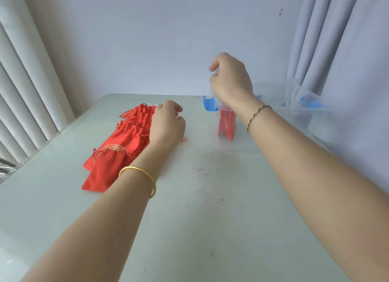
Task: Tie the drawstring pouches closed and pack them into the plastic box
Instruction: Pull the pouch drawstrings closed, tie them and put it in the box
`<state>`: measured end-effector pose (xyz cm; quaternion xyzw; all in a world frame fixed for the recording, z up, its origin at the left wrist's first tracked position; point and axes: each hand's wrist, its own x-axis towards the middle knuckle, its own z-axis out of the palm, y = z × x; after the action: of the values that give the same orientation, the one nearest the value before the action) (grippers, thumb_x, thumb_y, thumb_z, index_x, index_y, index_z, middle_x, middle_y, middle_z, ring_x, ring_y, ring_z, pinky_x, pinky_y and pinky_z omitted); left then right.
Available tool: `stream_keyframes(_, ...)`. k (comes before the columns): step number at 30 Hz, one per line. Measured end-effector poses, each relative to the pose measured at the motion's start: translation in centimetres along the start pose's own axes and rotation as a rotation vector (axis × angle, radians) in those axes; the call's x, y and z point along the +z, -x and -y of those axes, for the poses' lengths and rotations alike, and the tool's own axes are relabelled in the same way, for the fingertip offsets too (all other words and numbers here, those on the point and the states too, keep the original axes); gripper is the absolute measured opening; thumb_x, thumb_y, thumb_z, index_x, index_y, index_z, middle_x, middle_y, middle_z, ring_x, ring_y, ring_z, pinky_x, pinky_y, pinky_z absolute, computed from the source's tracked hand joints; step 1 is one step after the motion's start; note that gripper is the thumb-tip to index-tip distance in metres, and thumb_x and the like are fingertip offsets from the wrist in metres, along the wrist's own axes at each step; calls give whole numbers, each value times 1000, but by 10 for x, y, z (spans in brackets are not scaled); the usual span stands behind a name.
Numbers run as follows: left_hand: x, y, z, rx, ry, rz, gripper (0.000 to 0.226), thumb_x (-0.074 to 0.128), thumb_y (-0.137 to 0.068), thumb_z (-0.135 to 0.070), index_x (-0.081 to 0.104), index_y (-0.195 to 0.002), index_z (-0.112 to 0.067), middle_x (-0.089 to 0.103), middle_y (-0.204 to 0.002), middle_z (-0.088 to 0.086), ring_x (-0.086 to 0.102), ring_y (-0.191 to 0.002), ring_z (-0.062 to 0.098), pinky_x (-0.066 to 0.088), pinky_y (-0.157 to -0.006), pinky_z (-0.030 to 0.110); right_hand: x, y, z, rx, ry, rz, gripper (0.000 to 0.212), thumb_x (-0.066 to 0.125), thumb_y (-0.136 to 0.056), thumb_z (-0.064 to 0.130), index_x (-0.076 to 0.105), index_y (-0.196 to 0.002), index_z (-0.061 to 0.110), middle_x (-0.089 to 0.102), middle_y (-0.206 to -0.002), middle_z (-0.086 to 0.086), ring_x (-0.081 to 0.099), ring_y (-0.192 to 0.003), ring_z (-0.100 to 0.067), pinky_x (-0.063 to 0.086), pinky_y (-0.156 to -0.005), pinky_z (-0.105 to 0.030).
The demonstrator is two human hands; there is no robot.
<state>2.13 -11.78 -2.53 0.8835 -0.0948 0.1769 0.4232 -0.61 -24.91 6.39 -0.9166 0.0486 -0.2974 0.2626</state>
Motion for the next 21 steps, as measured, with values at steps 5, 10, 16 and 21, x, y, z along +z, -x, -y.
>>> stream_keyframes(5,-49,22,50,-124,-291,-101,34,46,-82,-5,61,-112,-15,52,-121,15,42,-117,37,36,-98,40,40,69,10,-26,-126,187,27,42,-86,6,57,-107,15,62,-101,-2,57,-96,-21,43,-74,-28)
stream_keyframes(10,-86,44,86,-276,-475,-2,38,42,-93,-15,51,-129,-14,42,-135,15,32,-127,36,29,-101,43,77,109,4,19,-178,354,19,46,-84,6,56,-93,18,56,-85,2,63,-89,-29,52,-81,-39)
stream_keyframes(16,-89,49,100,-184,-532,35,31,46,-92,-8,59,-119,-15,46,-127,16,38,-121,36,34,-95,42,87,126,3,28,-187,374,16,47,-85,7,53,-90,22,55,-84,2,63,-90,-28,51,-83,-38)
stream_keyframes(21,-97,51,87,-108,-553,35,17,53,-90,-16,64,-102,-14,50,-121,14,38,-119,34,33,-93,41,86,132,5,37,-259,371,15,51,-85,8,57,-94,20,55,-80,5,59,-83,-19,43,-67,-25)
